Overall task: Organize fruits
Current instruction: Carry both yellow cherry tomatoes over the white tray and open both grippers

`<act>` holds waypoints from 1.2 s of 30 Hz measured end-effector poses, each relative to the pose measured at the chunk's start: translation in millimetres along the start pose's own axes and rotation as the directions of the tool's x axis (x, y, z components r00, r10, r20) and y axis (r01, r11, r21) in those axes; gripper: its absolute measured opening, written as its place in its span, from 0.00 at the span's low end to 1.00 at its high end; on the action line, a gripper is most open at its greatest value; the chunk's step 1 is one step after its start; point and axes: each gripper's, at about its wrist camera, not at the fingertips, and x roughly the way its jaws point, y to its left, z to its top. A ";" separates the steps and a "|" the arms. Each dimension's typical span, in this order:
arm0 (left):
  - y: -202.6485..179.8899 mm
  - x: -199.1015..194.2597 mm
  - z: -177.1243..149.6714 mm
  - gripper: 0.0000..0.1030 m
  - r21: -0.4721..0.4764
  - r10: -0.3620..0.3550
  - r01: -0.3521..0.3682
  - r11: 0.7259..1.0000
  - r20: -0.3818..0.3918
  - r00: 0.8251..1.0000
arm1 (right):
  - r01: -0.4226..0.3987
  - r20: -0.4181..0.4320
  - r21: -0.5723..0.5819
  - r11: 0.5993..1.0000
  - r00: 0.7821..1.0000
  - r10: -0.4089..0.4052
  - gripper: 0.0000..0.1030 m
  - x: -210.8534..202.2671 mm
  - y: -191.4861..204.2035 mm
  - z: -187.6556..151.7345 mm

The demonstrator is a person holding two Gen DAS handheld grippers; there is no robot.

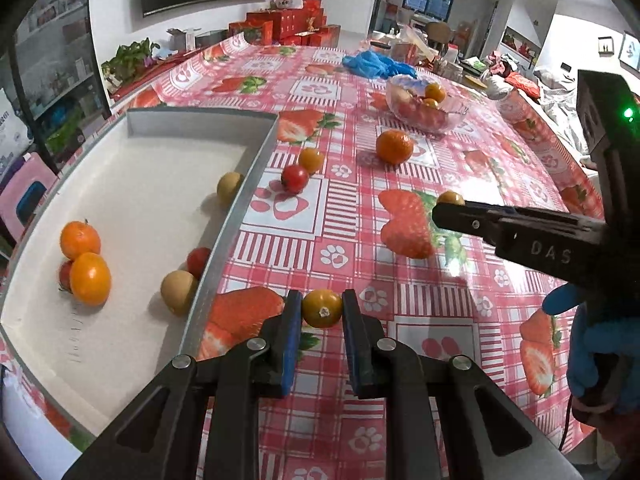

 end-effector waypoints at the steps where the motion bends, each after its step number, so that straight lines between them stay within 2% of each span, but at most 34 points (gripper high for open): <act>1: 0.9 -1.9 0.1 0.21 -0.002 -0.001 0.001 1.000 0.004 1.000 | 0.002 -0.008 0.010 1.000 1.000 -0.002 0.25 3.3 -1.6 -0.3; 4: 3.7 -7.1 0.3 0.21 -0.004 0.001 -0.001 1.000 0.013 1.000 | 0.001 -0.018 0.030 1.000 1.000 -0.001 0.25 6.0 -2.8 -0.1; 9: 13.8 -19.2 5.5 0.21 -0.007 0.015 -0.015 1.000 0.043 0.999 | 0.009 0.000 -0.022 1.000 1.000 -0.009 0.25 -3.3 12.4 7.4; 21: 78.2 -36.6 34.1 0.21 -0.102 0.099 -0.087 0.991 0.119 0.988 | -0.030 0.012 -0.136 0.990 0.999 0.032 0.25 -7.8 76.9 39.4; 28: 109.6 -28.2 46.2 0.21 -0.142 0.121 -0.103 0.984 0.120 0.985 | -0.070 -0.034 -0.195 0.978 0.997 0.064 0.25 16.0 124.3 51.4; 36: 129.9 -6.9 46.2 0.21 -0.165 0.138 -0.123 0.979 0.081 0.987 | -0.087 -0.090 -0.212 0.973 0.993 0.069 0.24 45.6 148.3 56.6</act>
